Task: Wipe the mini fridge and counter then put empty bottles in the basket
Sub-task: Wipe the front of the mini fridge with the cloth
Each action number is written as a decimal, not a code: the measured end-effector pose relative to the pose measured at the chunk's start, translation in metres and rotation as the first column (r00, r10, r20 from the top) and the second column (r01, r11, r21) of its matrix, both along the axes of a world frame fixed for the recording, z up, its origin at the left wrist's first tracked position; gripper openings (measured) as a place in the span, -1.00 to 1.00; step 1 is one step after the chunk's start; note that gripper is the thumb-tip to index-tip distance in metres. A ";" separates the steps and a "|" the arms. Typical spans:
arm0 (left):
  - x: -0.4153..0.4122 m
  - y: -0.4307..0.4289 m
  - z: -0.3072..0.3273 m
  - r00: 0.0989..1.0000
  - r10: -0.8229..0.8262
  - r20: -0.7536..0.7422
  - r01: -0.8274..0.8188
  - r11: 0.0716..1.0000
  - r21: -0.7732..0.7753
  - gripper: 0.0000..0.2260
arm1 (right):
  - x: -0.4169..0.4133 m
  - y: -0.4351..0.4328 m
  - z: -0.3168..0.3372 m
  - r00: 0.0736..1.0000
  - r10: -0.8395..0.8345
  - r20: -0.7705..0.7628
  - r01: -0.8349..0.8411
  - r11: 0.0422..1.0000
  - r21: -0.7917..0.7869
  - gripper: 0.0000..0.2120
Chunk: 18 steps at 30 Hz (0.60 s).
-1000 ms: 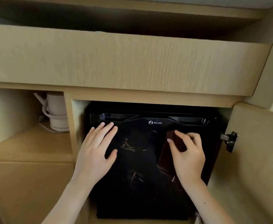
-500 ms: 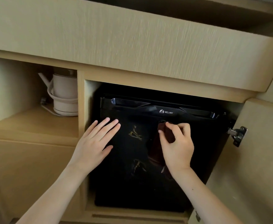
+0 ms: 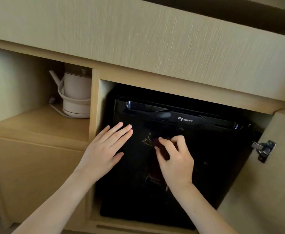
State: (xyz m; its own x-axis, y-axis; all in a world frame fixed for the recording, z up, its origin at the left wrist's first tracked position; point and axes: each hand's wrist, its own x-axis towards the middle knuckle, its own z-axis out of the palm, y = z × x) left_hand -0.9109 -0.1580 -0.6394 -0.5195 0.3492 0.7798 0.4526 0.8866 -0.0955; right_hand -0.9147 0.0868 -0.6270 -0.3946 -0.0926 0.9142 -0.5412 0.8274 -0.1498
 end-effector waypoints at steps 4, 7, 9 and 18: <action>0.002 0.000 0.003 1.000 0.002 -0.010 -0.002 1.000 -0.023 -0.19 | 0.009 0.006 -0.021 0.997 0.023 0.070 -0.030 0.994 0.101 -0.73; 0.005 0.000 0.005 1.000 0.003 -0.020 -0.003 1.000 -0.020 -0.20 | 0.007 0.011 0.011 0.999 0.003 0.039 0.001 0.994 -0.110 -0.74; 0.006 0.000 0.005 1.000 0.006 -0.024 -0.007 1.000 -0.027 -0.21 | 0.002 0.002 0.039 1.000 -0.023 0.008 0.024 0.973 -0.230 -0.75; 0.009 0.001 0.007 0.999 0.020 -0.034 -0.021 0.999 -0.038 -0.22 | 0.011 -0.004 -0.002 0.996 0.021 0.085 -0.030 0.995 0.100 -0.75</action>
State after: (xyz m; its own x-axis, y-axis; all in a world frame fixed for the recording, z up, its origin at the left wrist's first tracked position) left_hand -0.9016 -0.1570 -0.6319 -0.5005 0.3689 0.7832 0.4302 0.8911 -0.1448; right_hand -0.9034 0.0824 -0.6291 -0.4658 -0.1938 0.8634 -0.5513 0.8268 -0.1119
